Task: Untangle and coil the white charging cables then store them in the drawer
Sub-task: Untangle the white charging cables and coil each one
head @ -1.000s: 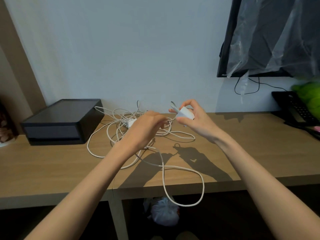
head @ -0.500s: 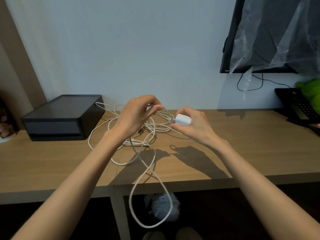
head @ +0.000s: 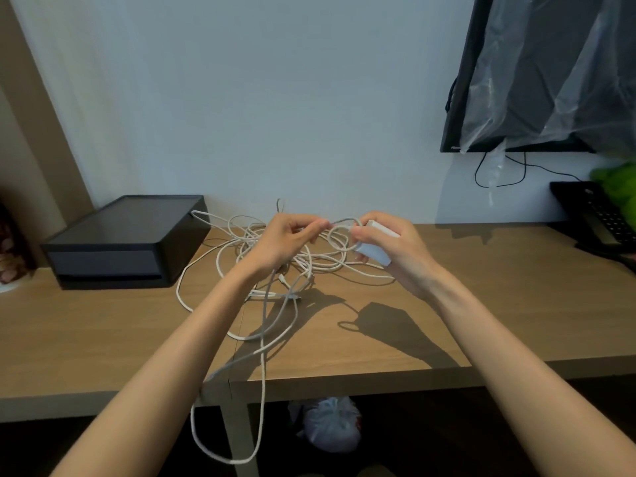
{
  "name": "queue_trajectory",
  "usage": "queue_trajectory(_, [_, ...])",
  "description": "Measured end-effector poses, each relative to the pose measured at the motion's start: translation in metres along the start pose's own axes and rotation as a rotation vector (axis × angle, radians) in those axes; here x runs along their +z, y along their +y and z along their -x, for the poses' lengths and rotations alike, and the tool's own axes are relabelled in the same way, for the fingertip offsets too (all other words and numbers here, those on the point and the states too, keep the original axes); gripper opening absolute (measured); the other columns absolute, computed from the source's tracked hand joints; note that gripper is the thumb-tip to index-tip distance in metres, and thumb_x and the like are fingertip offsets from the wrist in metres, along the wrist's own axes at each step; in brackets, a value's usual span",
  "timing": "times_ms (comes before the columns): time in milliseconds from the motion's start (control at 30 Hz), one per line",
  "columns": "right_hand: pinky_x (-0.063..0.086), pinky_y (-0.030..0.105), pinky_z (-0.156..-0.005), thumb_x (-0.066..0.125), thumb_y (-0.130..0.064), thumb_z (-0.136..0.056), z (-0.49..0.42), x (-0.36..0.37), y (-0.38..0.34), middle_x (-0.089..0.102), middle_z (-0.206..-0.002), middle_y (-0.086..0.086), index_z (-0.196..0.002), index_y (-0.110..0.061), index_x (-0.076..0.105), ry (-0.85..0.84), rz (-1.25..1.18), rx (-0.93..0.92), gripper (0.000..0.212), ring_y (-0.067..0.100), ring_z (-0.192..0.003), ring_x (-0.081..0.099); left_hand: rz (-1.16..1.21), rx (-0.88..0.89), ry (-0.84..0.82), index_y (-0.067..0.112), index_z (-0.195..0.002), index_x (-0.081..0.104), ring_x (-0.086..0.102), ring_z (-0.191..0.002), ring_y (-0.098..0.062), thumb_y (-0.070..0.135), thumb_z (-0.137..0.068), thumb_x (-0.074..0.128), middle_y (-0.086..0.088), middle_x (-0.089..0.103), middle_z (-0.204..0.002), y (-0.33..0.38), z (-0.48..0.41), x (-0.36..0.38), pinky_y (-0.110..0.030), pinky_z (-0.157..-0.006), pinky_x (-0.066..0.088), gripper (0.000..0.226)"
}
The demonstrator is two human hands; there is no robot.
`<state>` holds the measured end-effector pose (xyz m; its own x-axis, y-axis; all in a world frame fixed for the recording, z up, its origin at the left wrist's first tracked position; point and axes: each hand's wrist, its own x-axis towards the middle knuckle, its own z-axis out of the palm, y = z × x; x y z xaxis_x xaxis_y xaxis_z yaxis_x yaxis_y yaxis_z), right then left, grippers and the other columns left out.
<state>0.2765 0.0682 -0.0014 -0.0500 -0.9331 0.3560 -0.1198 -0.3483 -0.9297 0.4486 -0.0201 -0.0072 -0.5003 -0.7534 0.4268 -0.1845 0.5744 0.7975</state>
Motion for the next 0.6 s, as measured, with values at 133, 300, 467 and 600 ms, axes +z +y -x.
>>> queue_trajectory(133, [0.047, 0.022, -0.056, 0.06, -0.006, -0.089, -0.016, 0.009, -0.001, 0.058, -0.078, 0.004, -0.079, -0.004, 0.059, 0.217, -0.359, 0.054, 0.01, 0.015, -0.06, 0.055, 0.062, -0.038, 0.012, -0.003, -0.094, 0.07, 0.056, -0.053, 0.017, 0.016, -0.098, 0.047, 0.008, 0.064, -0.055, 0.003, 0.004, 0.014, -0.011, -0.038, 0.031, 0.029])
queue_trajectory(300, [0.05, 0.021, -0.06, 0.063, -0.008, -0.089, -0.045, 0.014, 0.011, 0.067, -0.112, 0.0, -0.081, -0.005, 0.061, 0.36, -0.365, 0.024, 0.009, 0.011, -0.071, 0.061, -0.134, 0.001, -0.045, -0.006, -0.1, 0.067, 0.056, -0.056, 0.015, 0.016, -0.101, 0.041, -0.021, 0.069, -0.1, -0.017, -0.005, 0.016, -0.015, -0.044, 0.031, 0.033])
queue_trajectory(467, [0.052, 0.025, -0.06, 0.069, -0.011, -0.083, -0.073, 0.019, 0.024, 0.063, -0.07, -0.009, -0.078, -0.01, 0.061, 0.651, -0.079, -0.093, 0.009, 0.006, -0.062, 0.06, -0.46, 0.254, -0.054, 0.017, -0.119, 0.061, 0.048, -0.066, 0.002, 0.018, -0.1, 0.041, 0.011, 0.057, -0.078, -0.042, -0.019, 0.013, -0.025, -0.067, 0.041, 0.028])
queue_trajectory(600, [0.048, 0.029, -0.063, 0.07, -0.016, -0.078, -0.099, 0.018, 0.048, 0.06, -0.067, -0.012, -0.069, -0.023, 0.057, 0.694, 0.12, -0.157, 0.017, 0.013, -0.066, 0.058, -0.628, 0.394, 0.047, 0.014, -0.116, 0.06, 0.054, -0.081, -0.016, 0.018, -0.099, 0.044, 0.003, 0.058, -0.087, -0.054, -0.034, 0.0, -0.036, -0.07, 0.047, 0.024])
